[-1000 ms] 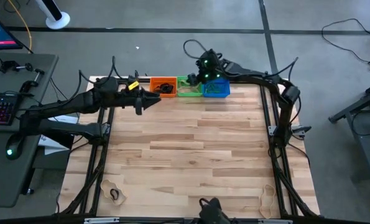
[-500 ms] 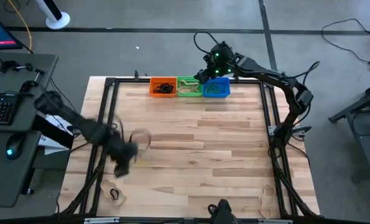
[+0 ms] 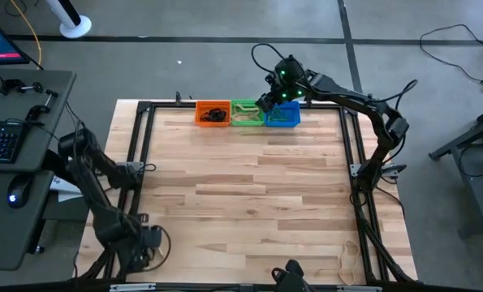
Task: Sort rubber bands into baskets
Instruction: Put the black rubber band into the orange basket, then put the white rubber band into the green basket
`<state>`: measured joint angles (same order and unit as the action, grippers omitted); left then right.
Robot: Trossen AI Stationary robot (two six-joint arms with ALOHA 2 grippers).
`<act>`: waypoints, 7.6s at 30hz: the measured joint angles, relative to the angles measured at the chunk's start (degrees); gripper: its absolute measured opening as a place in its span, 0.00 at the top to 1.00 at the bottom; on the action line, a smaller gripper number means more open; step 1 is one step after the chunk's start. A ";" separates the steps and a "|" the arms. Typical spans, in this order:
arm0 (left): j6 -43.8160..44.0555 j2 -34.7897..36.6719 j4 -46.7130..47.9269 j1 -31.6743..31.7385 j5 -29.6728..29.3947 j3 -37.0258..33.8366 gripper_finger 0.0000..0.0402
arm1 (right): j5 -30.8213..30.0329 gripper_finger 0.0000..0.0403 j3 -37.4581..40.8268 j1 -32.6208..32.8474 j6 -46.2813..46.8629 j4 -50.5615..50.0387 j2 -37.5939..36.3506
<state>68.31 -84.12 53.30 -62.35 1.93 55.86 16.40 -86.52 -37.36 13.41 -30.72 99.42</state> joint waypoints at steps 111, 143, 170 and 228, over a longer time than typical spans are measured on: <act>-46.71 11.99 -28.43 97.65 15.77 2.32 0.50 | 18.06 0.44 34.93 56.39 63.70 -27.85 -20.31; -44.14 11.74 -29.00 97.02 15.55 2.19 0.50 | 21.33 0.58 62.93 79.28 113.04 18.88 -20.24; -49.90 21.71 -30.87 98.95 15.56 10.13 0.50 | 5.69 1.00 41.41 58.34 70.33 12.38 -17.11; -39.09 32.90 -35.20 88.96 9.44 12.37 0.50 | -12.04 0.44 -24.21 2.47 -2.32 -17.61 22.46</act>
<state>29.23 -51.22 18.10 26.60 11.37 68.23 4.36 -110.73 -34.89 11.09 -48.33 121.87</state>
